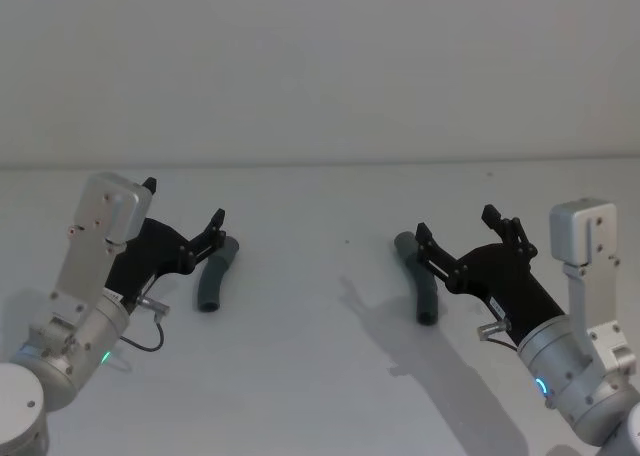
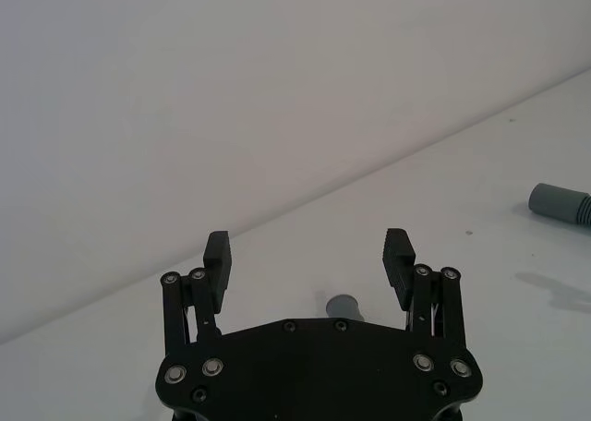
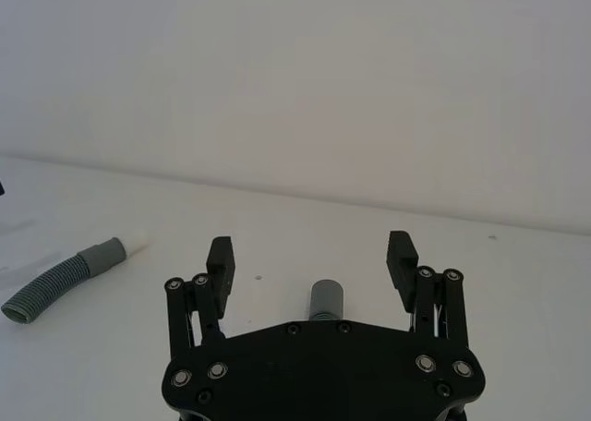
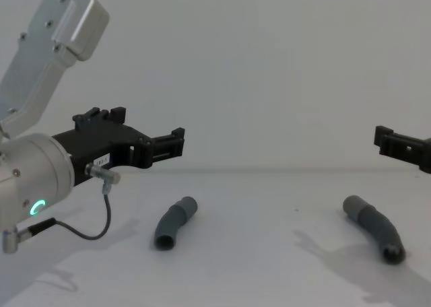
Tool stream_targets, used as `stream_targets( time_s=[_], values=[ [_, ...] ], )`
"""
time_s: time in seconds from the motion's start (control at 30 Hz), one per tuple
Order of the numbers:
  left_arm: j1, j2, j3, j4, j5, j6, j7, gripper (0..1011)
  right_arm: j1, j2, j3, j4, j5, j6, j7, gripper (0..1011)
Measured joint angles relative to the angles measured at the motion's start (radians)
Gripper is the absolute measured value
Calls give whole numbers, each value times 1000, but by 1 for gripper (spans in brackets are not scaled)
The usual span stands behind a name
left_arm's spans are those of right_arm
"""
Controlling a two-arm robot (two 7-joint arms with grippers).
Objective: Use both hands to pick up one end of the pipe from the table, align the ends, and insert them.
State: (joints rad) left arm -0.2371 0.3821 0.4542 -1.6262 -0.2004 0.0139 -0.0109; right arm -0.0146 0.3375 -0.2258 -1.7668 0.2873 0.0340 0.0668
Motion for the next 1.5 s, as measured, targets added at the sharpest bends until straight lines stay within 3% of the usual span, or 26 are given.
stream_targets(
  time_s=[1.5],
  values=[
    [-1,-1,-4,0,-4,2,-3,1000,0,0,0,0,0,0,0,1004]
  ],
)
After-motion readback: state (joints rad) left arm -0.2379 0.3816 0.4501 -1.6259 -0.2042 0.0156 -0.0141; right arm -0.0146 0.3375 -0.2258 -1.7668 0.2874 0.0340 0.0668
